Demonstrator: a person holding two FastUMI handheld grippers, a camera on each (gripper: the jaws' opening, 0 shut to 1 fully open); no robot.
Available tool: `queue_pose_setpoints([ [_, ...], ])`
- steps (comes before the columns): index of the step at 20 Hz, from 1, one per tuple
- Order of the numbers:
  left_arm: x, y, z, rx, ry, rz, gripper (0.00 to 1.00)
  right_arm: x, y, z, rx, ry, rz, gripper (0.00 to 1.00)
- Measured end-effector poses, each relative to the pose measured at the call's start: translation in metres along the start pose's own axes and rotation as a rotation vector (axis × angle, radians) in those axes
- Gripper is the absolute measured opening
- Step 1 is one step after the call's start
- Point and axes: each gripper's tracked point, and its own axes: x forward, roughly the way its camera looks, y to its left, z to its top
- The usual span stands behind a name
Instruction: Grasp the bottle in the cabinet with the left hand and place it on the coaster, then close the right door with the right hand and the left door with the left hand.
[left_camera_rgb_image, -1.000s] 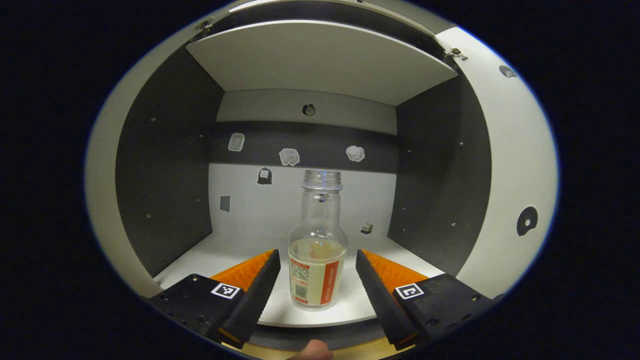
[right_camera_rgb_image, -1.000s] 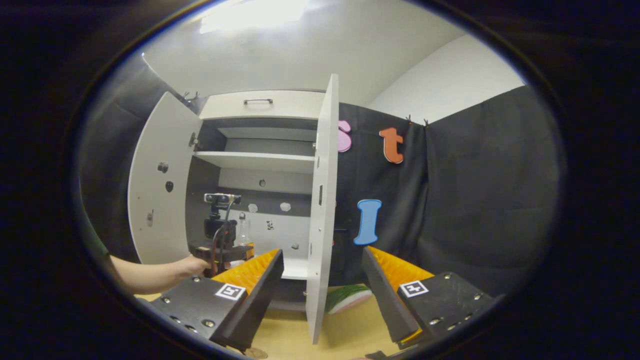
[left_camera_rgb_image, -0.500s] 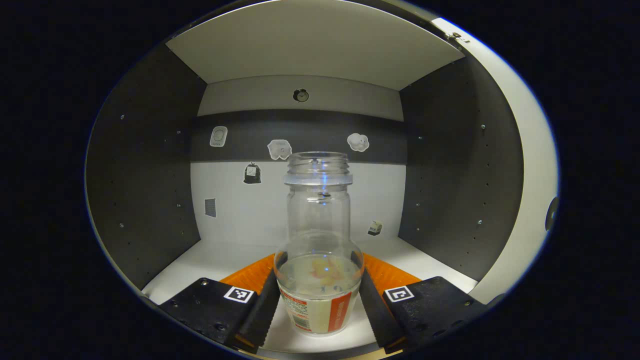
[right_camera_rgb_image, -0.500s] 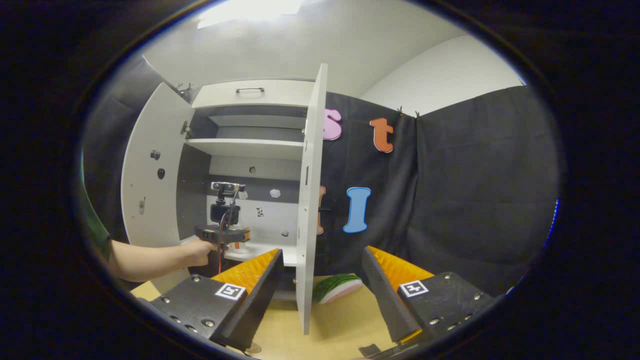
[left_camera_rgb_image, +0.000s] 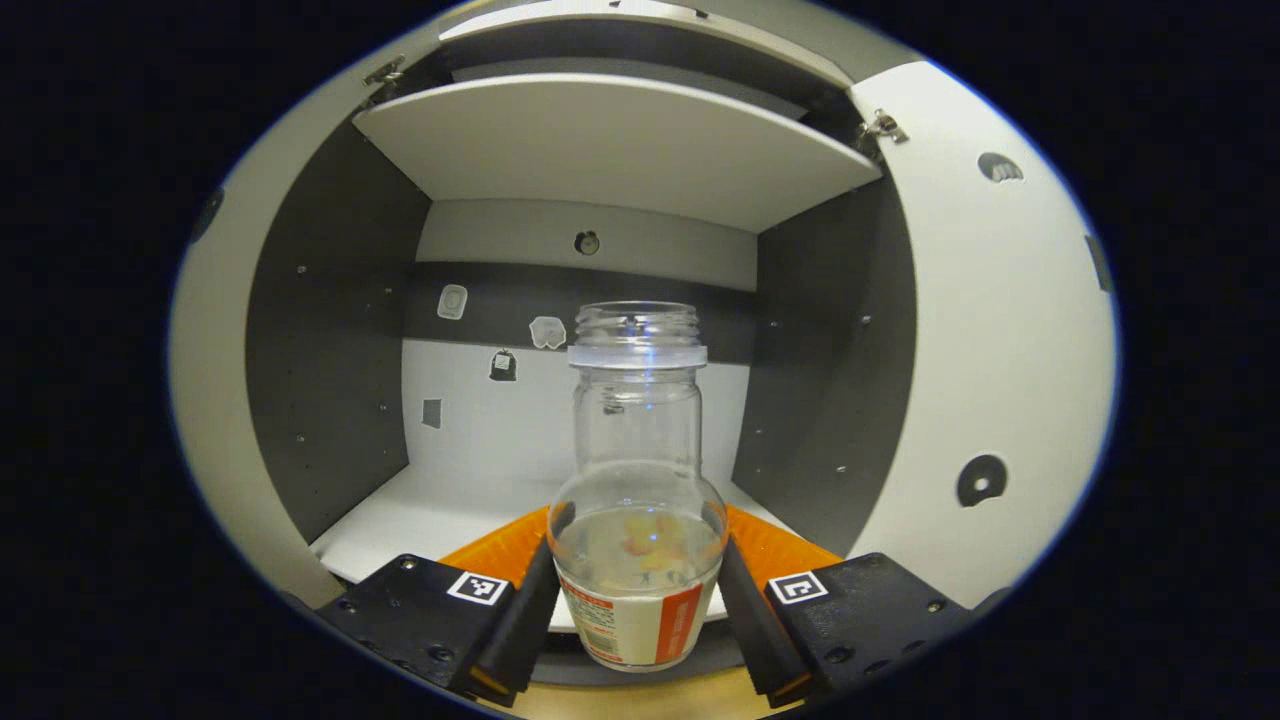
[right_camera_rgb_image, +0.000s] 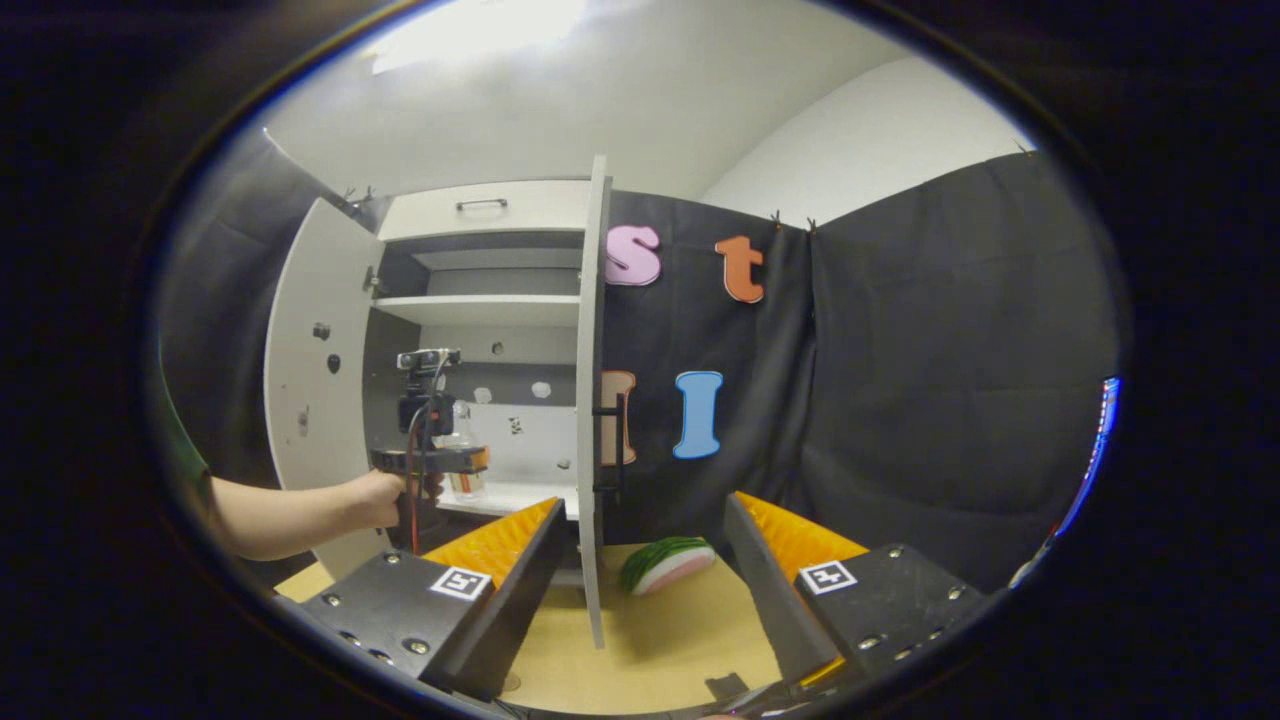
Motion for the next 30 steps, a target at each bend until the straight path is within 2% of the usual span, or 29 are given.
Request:
queue_pose_setpoints([
  [6, -0.099, -0.014, -0.005, -0.01, -0.031, 0.001, 0.8, -0.037, -0.009, -0.001, 0.048, 0.01, 0.049, 0.96],
  [13, -0.183, -0.028, -0.08, -0.013, -0.002, -0.003, 0.8, -0.082, -0.013, -0.018, 0.069, 0.032, 0.082, 0.96],
  [17, -0.207, -0.03, -0.126, -0.022, 0.002, 0.019, 0.8, -0.101, -0.016, -0.024, 0.071, 0.022, 0.092, 0.96],
  [20, -0.214, -0.024, -0.165, 0.013, -0.004, 0.048, 0.8, -0.109, -0.02, -0.033, 0.073, 0.028, 0.091, 0.96],
  [23, -0.22, -0.024, -0.221, 0.027, 0.063, 0.038, 0.8, -0.112, -0.023, -0.043, 0.036, 0.02, 0.095, 0.94],
  [24, -0.223, -0.025, -0.237, 0.029, 0.076, 0.03, 0.8, -0.112, -0.025, -0.047, 0.022, 0.017, 0.095, 0.97],
  [25, -0.225, -0.025, -0.252, 0.031, 0.082, 0.02, 0.8, -0.111, -0.026, -0.055, 0.015, 0.022, 0.093, 0.94],
  [26, -0.228, -0.027, -0.269, 0.033, 0.098, 0.009, 0.8, -0.111, -0.025, -0.062, 0.016, 0.033, 0.091, 0.96],
  [30, -0.238, -0.031, -0.315, 0.021, 0.121, -0.032, 0.8, -0.109, -0.019, -0.102, 0.038, 0.109, 0.097, 0.96],
])
